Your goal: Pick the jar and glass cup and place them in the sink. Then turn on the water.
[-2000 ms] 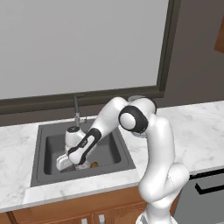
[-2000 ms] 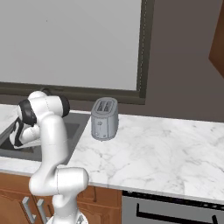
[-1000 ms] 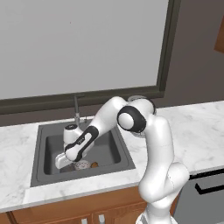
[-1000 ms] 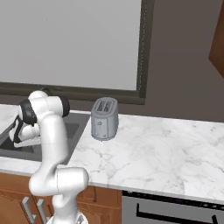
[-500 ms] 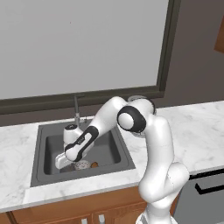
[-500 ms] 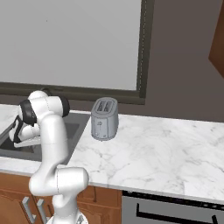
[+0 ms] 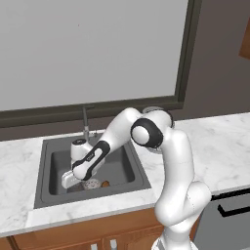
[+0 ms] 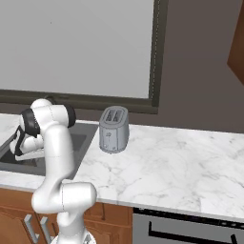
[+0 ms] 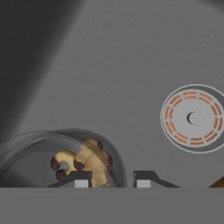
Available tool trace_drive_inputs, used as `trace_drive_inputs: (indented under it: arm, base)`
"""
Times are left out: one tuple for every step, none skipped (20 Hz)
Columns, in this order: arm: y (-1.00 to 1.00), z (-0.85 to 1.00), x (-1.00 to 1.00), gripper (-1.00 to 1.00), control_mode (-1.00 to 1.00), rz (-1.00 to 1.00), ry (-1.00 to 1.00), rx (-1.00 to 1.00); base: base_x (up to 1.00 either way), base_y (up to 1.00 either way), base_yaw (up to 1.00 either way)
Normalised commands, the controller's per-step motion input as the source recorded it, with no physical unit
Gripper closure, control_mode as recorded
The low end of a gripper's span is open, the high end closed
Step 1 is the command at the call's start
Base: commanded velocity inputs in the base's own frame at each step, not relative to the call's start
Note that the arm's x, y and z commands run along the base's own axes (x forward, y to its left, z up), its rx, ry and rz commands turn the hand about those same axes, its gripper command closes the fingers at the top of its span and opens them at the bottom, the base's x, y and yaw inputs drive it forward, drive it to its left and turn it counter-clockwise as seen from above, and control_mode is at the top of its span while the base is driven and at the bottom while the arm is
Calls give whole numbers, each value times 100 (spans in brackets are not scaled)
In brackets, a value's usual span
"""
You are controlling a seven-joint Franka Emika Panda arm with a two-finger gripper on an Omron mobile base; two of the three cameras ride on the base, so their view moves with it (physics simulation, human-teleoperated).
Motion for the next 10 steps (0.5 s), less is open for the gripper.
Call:
trace_drive_inputs:
  arm:
    - [0, 0, 0, -100, -100, 0, 0, 0]
    - [0, 0, 0, -100, -100, 0, 0, 0]
    - [0, 0, 0, -100, -100, 0, 0, 0]
    - [0, 0, 0, -100, -100, 0, 0, 0]
    - [0, 0, 0, -100, -100, 0, 0, 0]
    - [0, 0, 0, -100, -100, 0, 0, 0]
    - [0, 0, 0, -100, -100, 0, 0, 0]
    - [0, 0, 0, -100, -100, 0, 0, 0]
    - [0, 0, 0, -100, -100, 0, 0, 0]
    - [0, 0, 0, -100, -100, 0, 0, 0]
  base:
    - [0, 0, 0]
    - [0, 0, 0]
    - [0, 0, 0]
    - [0, 0, 0]
    - [0, 0, 0]
    - [0, 0, 0]
    - [0, 0, 0]
    - [0, 0, 0]
    - [0, 0, 0]
    - [0, 0, 0]
